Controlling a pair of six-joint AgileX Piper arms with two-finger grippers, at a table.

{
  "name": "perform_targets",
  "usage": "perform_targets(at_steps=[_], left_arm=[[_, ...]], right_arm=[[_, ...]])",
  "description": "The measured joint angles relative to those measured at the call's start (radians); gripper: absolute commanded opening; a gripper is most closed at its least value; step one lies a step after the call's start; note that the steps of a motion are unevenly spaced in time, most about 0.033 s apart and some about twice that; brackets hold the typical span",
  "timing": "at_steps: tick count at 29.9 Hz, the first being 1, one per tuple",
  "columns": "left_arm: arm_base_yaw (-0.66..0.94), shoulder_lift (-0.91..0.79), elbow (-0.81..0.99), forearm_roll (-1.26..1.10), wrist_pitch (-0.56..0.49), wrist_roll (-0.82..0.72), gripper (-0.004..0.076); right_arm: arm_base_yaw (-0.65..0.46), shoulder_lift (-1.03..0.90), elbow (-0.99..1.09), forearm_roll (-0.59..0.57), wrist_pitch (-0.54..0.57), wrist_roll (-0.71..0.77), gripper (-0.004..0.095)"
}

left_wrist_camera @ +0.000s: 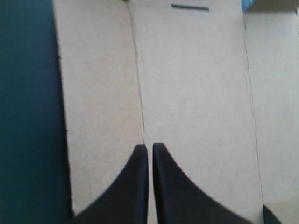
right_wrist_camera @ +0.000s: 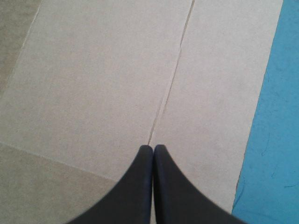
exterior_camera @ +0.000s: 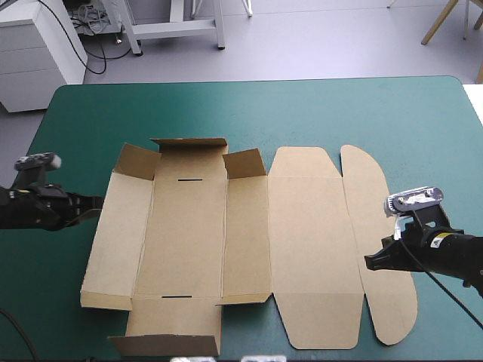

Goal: Fold the box

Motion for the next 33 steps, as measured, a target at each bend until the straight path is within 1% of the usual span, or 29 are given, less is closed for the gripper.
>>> perform_targets(at_steps=[3,7,10,13,16,18,23,25,27,29,31,33], left_arm=[[0.157,-0.001,0.0,-0.058,0.0,0.043,0.0017],[0.309,-0.001,-0.001,-0.083,-0.001,0.049,0.001],[0.351,-0.001,-0.001,-0.09,-0.003,0.018,0.001],[0.359,-0.001,-0.001,-0.06,-0.032,-0.042,0.0013],[0.359,0.002,-0.001,-0.011,-0.047,-0.086,0.0045],[0.359,0.009,-0.001,0.007,-0.046,-0.103,0.0092],[0.359,0.029,0.031,0.022,-0.019,-0.121,0.0286],[0.359,0.03,0.055,0.025,-0.014,-0.125,0.0396],[0.359,0.03,0.075,0.026,-0.011,-0.126,0.0534],[0.359,0.03,0.088,0.027,-0.01,-0.124,0.0646],[0.359,0.03,0.095,0.029,-0.008,-0.124,0.0687],[0.359,0.03,0.102,0.03,-0.007,-0.119,0.0682]], right_arm=[[0.0,0.0,0.0,0.0,-0.004,-0.002,-0.0019],[0.0,0.0,0.0,0.0,-0.005,-0.005,-0.0019],[0.0,0.0,0.0,0.0,-0.009,-0.009,-0.0019],[0.0,0.0,0.0,0.0,-0.013,-0.013,-0.0019],[0.0,0.0,0.0,0.0,-0.013,-0.013,-0.0019],[0.0,0.0,0.0,0.0,-0.013,-0.013,-0.0019],[0.0,0.0,0.0,0.0,-0.024,-0.013,-0.0019],[0.0,0.0,0.0,0.0,-0.025,-0.013,-0.0019],[0.0,0.0,0.0,0.0,-0.026,-0.013,-0.0019],[0.0,0.0,0.0,0.0,-0.027,-0.014,-0.0019],[0.0,0.0,0.0,0.0,-0.027,-0.014,-0.0019],[0.0,0.0,0.0,0.0,-0.027,-0.014,-0.0019]])
